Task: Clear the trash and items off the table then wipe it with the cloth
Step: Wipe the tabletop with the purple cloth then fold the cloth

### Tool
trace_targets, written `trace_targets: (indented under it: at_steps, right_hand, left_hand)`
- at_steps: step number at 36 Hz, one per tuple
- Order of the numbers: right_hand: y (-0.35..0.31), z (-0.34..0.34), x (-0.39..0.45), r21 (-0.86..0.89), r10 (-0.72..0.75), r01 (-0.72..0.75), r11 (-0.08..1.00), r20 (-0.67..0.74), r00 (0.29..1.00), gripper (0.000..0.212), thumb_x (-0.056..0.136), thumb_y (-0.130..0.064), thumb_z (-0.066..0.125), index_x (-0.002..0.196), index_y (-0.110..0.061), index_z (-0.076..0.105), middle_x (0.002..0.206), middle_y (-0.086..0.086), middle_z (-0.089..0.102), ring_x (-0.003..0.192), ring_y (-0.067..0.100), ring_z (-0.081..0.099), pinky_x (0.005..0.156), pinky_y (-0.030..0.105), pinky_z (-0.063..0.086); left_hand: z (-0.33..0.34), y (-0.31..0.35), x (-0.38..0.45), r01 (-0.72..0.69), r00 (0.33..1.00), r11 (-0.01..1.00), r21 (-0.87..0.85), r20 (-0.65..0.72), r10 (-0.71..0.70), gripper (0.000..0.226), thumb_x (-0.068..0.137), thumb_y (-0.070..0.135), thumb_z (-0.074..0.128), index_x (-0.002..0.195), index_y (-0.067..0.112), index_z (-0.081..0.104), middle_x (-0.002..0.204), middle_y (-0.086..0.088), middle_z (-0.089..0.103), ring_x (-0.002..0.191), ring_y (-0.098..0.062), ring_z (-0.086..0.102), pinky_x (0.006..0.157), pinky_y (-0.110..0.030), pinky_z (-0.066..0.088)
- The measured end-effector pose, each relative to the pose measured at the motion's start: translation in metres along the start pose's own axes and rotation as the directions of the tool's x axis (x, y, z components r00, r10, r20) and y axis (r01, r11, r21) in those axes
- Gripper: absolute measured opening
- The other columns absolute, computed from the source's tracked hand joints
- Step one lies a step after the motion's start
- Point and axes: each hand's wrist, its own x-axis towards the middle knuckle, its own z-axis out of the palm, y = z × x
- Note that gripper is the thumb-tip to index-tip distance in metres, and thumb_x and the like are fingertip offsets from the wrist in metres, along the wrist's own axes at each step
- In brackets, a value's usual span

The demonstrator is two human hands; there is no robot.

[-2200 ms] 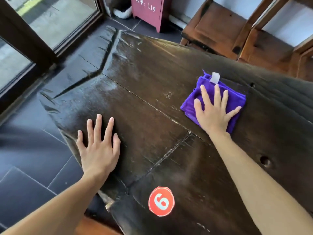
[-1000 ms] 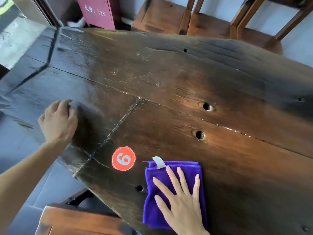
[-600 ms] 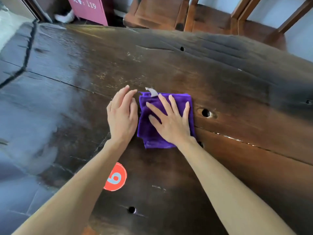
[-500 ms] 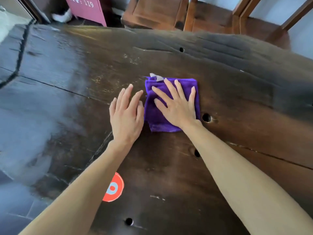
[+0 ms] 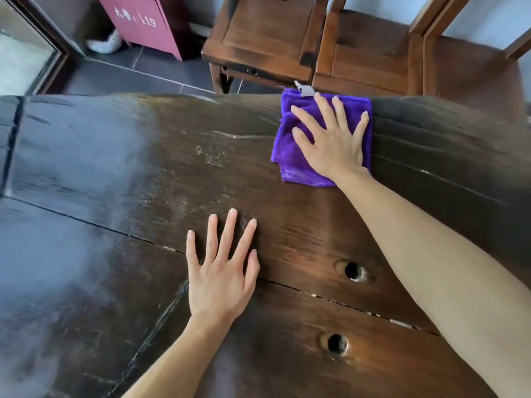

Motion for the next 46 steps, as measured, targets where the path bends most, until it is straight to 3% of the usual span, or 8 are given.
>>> trace_targets:
  at_steps: [5,11,18,25,39,46]
  right_hand:
    - [0.011,-0.007,0.036,-0.003,0.001,-0.001,1.000,0.004,1.000,0.054,0.100,-0.067,0.012,0.151,-0.054,0.023,0.168,-0.004,0.020,0.156,0.028,0.013,0.114,0.077,0.000]
    - [0.015,-0.011,0.061,0.018,0.014,-0.014,1.000,0.016,1.000,0.054,0.099,-0.067,0.014,0.148,-0.052,0.030,0.159,-0.002,0.039,0.146,0.028,0.034,0.113,0.078,0.003]
    - [0.011,-0.009,0.044,-0.009,0.001,-0.001,1.000,-0.005,1.000,0.056,0.101,-0.064,0.014,0.155,-0.049,0.020,0.165,0.001,0.029,0.152,0.029,0.022,0.113,0.079,-0.002]
    - [0.003,0.001,-0.028,0.005,0.013,-0.013,1.000,-0.020,1.000,0.056,0.101,-0.064,0.017,0.156,-0.052,0.014,0.171,-0.001,0.009,0.157,0.029,0.002,0.112,0.080,-0.003]
    - [-0.030,0.027,-0.211,-0.007,0.048,-0.048,0.999,-0.010,0.999,0.056,0.102,-0.063,0.016,0.157,-0.051,0.015,0.171,-0.001,0.013,0.157,0.030,0.007,0.110,0.081,0.004]
    - [-0.049,0.032,-0.291,-0.004,0.052,-0.051,0.999,0.044,0.998,0.057,0.102,-0.063,0.013,0.157,-0.051,0.012,0.172,-0.003,0.007,0.158,0.028,0.000,0.112,0.080,0.001]
  left_hand:
    - [-0.001,-0.001,0.000,-0.005,1.000,1.000,0.013,0.013,0.005,0.057,0.104,0.046,0.034,0.160,0.038,0.031,0.172,0.004,0.021,0.160,-0.026,0.013,0.125,-0.061,0.014]
    - [-0.003,-0.001,0.001,0.007,0.999,1.000,0.026,0.037,-0.008,0.057,0.103,0.045,0.034,0.160,0.041,0.030,0.172,0.006,0.019,0.160,-0.024,0.012,0.125,-0.059,0.014]
    - [-0.004,-0.001,0.001,0.033,0.997,0.999,0.027,0.072,-0.035,0.058,0.104,0.045,0.030,0.161,0.045,0.023,0.173,0.010,0.014,0.160,-0.023,0.010,0.125,-0.058,0.012]
    - [0.000,-0.001,0.002,0.045,0.995,0.999,0.023,0.089,-0.047,0.057,0.105,0.045,0.024,0.161,0.047,0.016,0.173,0.011,0.011,0.160,-0.022,0.008,0.125,-0.057,0.008]
    - [-0.003,0.000,0.004,0.068,0.992,0.996,-0.056,0.107,-0.062,0.056,0.104,0.050,0.013,0.160,0.049,0.013,0.173,0.012,0.008,0.159,-0.021,0.003,0.125,-0.057,0.000]
    - [-0.015,-0.005,0.015,0.080,0.952,0.993,-0.085,0.303,-0.050,0.056,0.102,0.057,0.011,0.158,0.056,0.000,0.172,0.016,-0.013,0.158,-0.017,-0.015,0.123,-0.057,-0.011]
